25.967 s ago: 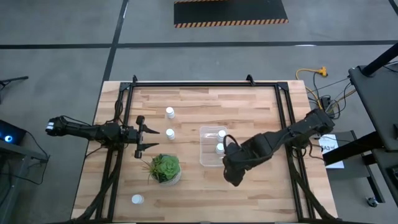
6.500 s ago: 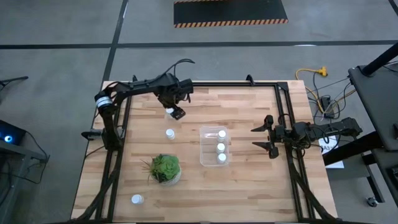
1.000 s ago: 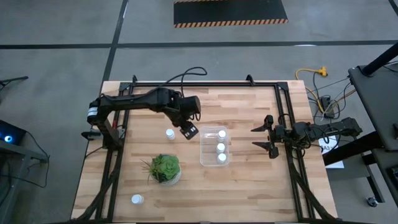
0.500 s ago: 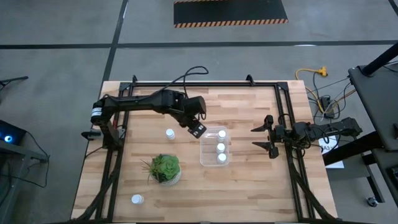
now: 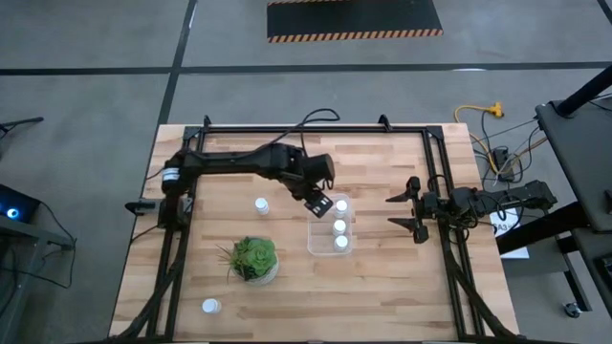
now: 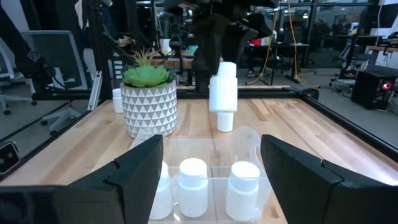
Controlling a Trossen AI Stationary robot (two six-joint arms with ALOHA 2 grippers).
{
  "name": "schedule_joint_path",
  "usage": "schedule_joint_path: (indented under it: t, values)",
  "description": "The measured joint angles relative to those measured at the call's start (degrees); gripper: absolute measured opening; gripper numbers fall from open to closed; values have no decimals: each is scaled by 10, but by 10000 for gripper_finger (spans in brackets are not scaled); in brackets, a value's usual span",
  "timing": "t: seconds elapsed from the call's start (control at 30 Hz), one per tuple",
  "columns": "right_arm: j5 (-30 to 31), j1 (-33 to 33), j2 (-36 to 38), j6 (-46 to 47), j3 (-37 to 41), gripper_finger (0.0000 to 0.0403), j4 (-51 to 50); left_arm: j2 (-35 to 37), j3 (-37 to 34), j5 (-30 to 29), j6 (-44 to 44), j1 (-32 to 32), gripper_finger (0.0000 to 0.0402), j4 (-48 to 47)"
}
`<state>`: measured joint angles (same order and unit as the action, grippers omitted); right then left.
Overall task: Pick and place pill bottles into a basket
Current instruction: Put the white medicine bottle into the transparent bin
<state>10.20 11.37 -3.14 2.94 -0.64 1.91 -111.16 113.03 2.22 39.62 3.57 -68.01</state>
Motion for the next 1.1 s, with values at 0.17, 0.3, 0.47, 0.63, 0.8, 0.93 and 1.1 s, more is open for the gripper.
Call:
schedule_joint_path:
  t: [0.17, 0.3, 0.47, 0.63, 0.8, 0.93, 1.1]
  values:
    - [0, 0, 0, -1, 0, 260, 0, -40, 33, -9, -10, 0, 144, -19]
    - [0, 0, 0, -1, 0, 260, 0, -66, 49, -18, -10, 1, 144, -22]
    - [0, 0, 0, -1, 0, 260, 0, -85, 55, -26, -14, -1, 144, -21]
    - [-1, 0, 0, -1, 0, 260, 0, -97, 54, -47, -28, -1, 144, -36]
    - [0, 0, 0, 0, 0, 260, 0, -106, 49, -57, -31, -2, 144, -45]
    - [0, 0, 0, 0, 0, 260, 0, -106, 46, -73, -31, -4, 144, -38]
    - [0, 0, 0, 0, 0, 260, 0, -106, 46, -76, -31, -4, 144, -38]
